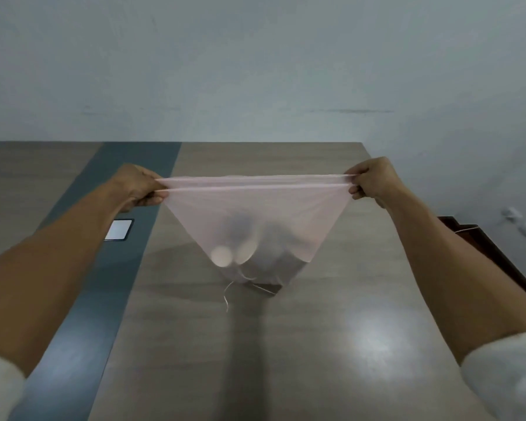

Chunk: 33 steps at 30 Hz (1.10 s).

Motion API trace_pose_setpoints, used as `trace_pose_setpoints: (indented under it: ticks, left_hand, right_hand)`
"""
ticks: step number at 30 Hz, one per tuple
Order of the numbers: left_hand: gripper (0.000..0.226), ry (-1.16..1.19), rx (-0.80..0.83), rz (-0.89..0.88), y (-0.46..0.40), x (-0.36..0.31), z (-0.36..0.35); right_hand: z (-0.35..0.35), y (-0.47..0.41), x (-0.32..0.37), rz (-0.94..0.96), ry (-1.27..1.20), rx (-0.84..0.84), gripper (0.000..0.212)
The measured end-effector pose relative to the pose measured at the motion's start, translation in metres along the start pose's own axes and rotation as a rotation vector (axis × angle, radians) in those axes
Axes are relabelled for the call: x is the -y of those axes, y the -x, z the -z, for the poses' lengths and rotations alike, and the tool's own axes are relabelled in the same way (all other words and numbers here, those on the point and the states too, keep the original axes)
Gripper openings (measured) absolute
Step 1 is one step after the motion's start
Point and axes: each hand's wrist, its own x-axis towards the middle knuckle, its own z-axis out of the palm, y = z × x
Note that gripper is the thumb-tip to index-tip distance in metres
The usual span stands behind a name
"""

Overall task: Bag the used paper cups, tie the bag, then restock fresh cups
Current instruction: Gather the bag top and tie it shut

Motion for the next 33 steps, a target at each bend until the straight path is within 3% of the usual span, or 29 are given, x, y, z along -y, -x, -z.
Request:
trace_pose_setpoints:
  ticks: [5, 7, 10, 12, 14, 17, 20, 22, 23, 24, 25, 26, 28, 29, 33]
  left_hand:
    - [0.01, 0.312, 0.168, 0.081, -0.005, -0.005, 0.01]
    - [0.011, 0.378, 0.228, 0.011, -0.006, 0.004, 0.013]
    - [0.034, 0.098, 0.27, -0.141, -0.002, 0.021, 0.007]
    - [0.03, -0.016, 0.153, -0.214, -0.003, 0.03, -0.001]
    - [0.012, 0.093, 0.059, -0.206, -0.006, 0.034, -0.006]
    - [0.016, 0.235, 0.023, -0.108, -0.007, 0.035, -0.008]
    - [0.021, 0.28, -0.034, -0.003, -0.009, 0.039, -0.015]
    - [0.014, 0.221, -0.171, 0.001, -0.008, 0.039, -0.032]
    - [0.01, 0.101, -0.299, -0.039, -0.006, 0.04, -0.043]
    - [0.02, -0.063, -0.464, -0.131, -0.002, 0.04, -0.057]
    - [0.037, -0.226, -0.583, -0.28, 0.005, 0.041, -0.072]
    - [0.051, -0.344, -0.596, -0.479, 0.016, 0.04, -0.09]
    - [0.069, -0.52, -0.322, -0.803, 0.033, 0.034, -0.127]
    - [0.073, -0.625, -0.166, -0.88, 0.035, 0.032, -0.144]
    - [0.076, -0.833, 0.139, -0.717, 0.021, 0.014, -0.181]
  right_hand:
    - [0.011, -0.004, 0.006, -0.042, -0.138, 0.073, 0.02]
    - [0.014, -0.004, -0.006, 0.015, -0.139, 0.147, 0.024]
    - [0.012, -0.002, -0.029, 0.163, 0.153, 0.24, 0.053]
    - [0.005, 0.001, -0.039, 0.247, 0.267, 0.2, 0.036]
    - [0.004, 0.003, -0.044, 0.24, 0.175, 0.139, 0.013]
    - [0.012, 0.006, -0.049, 0.106, -0.131, 0.184, 0.012]
    - [0.011, 0.006, -0.056, 0.018, -0.267, 0.234, 0.014]
    - [0.005, 0.009, -0.056, -0.043, -0.357, 0.255, 0.015]
    - [0.001, 0.01, -0.056, -0.061, -0.395, 0.258, 0.017]
    - [-0.002, 0.011, -0.055, -0.066, -0.415, 0.255, 0.018]
    - [-0.005, 0.012, -0.054, -0.066, -0.428, 0.251, 0.019]
    - [-0.008, 0.012, -0.053, -0.062, -0.437, 0.247, 0.019]
    - [-0.01, 0.013, -0.052, -0.061, -0.448, 0.242, 0.019]
    - [-0.01, 0.013, -0.051, -0.061, -0.447, 0.243, 0.019]
    - [-0.008, 0.013, -0.052, -0.069, -0.48, 0.277, 0.019]
